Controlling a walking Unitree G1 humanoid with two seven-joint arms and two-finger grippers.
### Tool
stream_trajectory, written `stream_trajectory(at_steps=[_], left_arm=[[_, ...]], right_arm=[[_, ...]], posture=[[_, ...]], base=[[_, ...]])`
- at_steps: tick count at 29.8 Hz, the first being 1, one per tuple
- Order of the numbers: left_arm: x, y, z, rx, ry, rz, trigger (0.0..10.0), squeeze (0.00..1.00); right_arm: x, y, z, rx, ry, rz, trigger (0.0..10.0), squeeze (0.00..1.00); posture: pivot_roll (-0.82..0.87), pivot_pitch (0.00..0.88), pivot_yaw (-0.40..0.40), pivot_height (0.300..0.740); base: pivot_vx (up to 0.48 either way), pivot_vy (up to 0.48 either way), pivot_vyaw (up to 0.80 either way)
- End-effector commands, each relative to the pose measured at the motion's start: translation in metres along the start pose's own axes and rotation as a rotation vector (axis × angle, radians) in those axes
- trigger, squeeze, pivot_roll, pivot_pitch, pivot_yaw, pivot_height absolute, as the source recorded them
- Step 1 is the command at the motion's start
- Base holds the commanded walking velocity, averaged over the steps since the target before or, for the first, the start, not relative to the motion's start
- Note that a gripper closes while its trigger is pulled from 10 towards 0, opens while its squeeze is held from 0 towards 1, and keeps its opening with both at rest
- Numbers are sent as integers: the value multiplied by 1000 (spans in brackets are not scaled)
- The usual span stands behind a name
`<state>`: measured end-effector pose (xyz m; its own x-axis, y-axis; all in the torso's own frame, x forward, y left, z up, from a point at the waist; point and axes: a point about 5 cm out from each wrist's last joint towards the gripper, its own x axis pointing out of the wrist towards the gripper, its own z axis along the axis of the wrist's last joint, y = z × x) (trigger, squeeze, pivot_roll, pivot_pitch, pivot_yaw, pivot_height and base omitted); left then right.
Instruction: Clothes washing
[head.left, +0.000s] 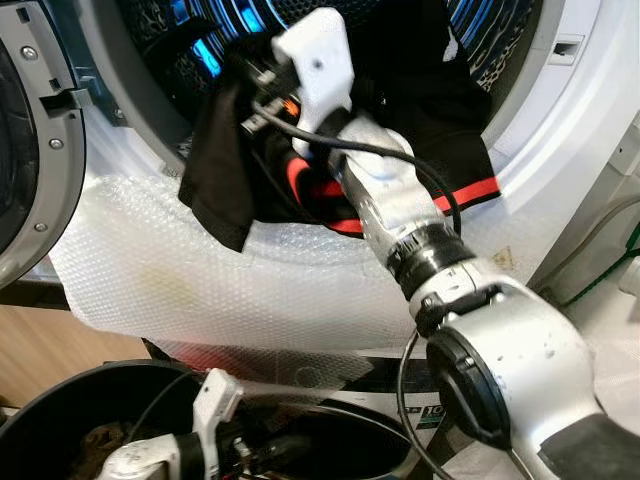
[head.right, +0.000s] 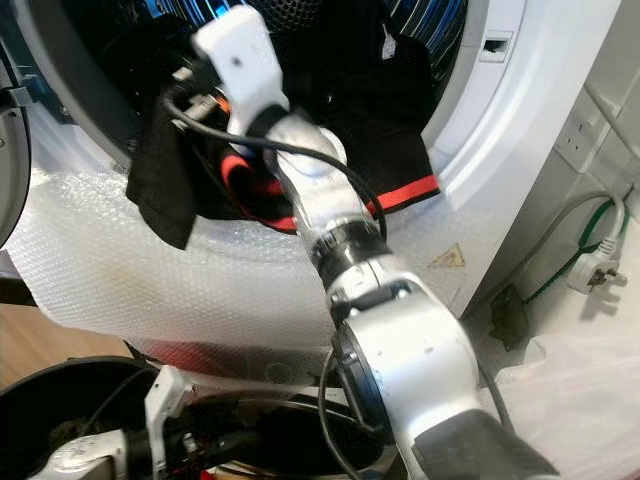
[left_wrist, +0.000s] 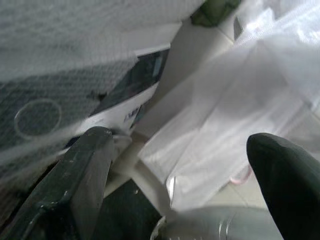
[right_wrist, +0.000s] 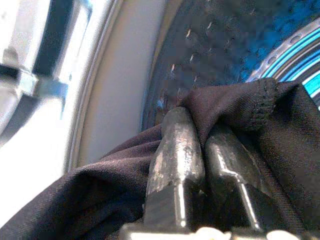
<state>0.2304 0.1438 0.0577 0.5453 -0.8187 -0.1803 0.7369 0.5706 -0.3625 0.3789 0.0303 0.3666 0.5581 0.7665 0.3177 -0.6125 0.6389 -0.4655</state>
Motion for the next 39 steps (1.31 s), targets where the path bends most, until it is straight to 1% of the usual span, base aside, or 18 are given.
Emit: stream_trajectory(at_steps=[1,6,10,13,16,19,22,26,28,29,30,31,32,33,34,36,37,39], left_arm=[[3,0,-15,-22,54,40,10000,0],[11,0,-25,-27,48,129,10000,0],[17,-7,-29,-41,31,134,10000,0],[17,-13,-35,-36,30,168,10000,0],[18,-13,-40,-47,40,187,10000,0],[19,-11,-42,-35,51,203,10000,0],[18,-6,-39,-35,40,266,10000,0],[14,0,-41,-46,62,337,10000,0],[10,6,-41,-25,65,415,10000,0],[-2,26,-33,-34,4,633,10000,0],[-2,26,-33,-34,4,633,10000,0],[-18,44,-25,-37,-62,846,10000,0],[-30,52,-17,16,-110,968,10000,0],[-44,59,-9,5,-187,1086,10000,0],[-70,66,1,-34,-313,1284,10000,0],[-79,67,1,-46,-338,1345,10000,0],[-100,67,-4,-96,-348,1505,10000,0],[-114,63,-11,-108,-296,1592,10000,0]], right_arm=[[6,5,2,-35,56,-5,0,0],[18,15,12,-86,123,-10,0,0],[24,24,18,-123,128,20,0,0],[27,27,26,-48,89,11,0,0],[29,28,30,-18,80,14,0,0],[31,29,35,43,79,15,0,0],[34,33,45,134,18,76,0,0],[34,35,47,122,6,100,0,0],[34,34,47,118,2,104,0,0],[33,33,48,113,2,102,0,0],[33,33,48,113,2,102,0,0],[33,31,48,110,3,99,0,0],[32,30,48,107,3,95,0,0],[32,29,48,110,2,94,0,0],[32,27,48,113,1,91,0,0],[31,26,48,114,0,88,0,0],[31,25,47,113,1,82,0,0],[30,23,48,112,0,77,0,0]], posture=[[42,0,-44,740],[110,0,-90,740],[154,0,-119,740],[181,0,-141,740],[188,0,-152,740],[192,0,-158,740],[185,0,-156,740],[177,0,-151,740],[176,0,-150,740],[178,0,-147,740],[178,0,-147,740],[180,0,-147,740],[182,0,-148,740],[186,0,-146,740],[189,0,-144,740],[189,0,-144,740],[189,0,-139,740],[189,0,-138,740]], base=[[0,0,0],[0,0,0],[0,0,0],[0,0,0],[0,0,0],[0,0,0],[0,0,0],[0,0,0],[0,0,0],[0,0,0],[0,0,0],[0,0,0],[0,0,0],[0,0,0],[0,0,0],[0,0,0],[0,0,0],[0,0,0]])
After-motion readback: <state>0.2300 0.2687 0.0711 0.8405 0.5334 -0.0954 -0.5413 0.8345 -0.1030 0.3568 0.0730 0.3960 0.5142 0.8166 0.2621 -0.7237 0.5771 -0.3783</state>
